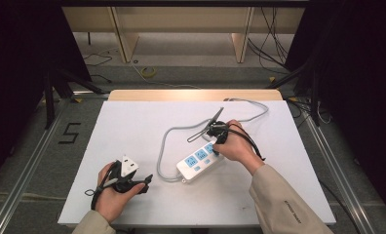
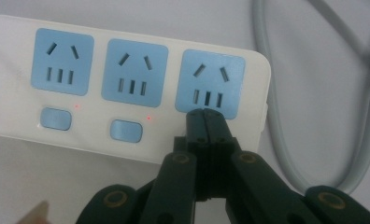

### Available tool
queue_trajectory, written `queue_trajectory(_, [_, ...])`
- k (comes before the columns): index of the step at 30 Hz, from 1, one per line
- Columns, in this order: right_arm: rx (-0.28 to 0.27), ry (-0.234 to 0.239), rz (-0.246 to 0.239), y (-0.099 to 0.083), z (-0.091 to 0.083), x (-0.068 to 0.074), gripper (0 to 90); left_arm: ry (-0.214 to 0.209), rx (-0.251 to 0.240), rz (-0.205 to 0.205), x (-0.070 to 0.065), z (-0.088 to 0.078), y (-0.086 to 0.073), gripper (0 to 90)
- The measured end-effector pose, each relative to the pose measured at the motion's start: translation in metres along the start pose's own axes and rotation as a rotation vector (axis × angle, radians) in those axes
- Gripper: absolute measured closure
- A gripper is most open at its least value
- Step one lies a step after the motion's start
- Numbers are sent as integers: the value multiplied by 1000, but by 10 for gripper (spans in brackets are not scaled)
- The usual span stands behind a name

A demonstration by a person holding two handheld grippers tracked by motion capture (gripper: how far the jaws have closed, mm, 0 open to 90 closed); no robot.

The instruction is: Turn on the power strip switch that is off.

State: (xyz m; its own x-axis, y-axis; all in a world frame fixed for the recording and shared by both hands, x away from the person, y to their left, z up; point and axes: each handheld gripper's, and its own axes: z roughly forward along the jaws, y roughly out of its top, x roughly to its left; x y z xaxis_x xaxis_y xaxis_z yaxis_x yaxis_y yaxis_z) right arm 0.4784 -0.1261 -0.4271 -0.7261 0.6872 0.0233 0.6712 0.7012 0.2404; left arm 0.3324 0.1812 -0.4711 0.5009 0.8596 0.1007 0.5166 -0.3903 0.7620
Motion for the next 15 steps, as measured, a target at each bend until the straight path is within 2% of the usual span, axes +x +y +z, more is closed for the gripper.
queue_trajectory(15, [-5, 4, 26, -1, 1, 1, 900, 1, 3, 6, 0, -1, 0, 214])
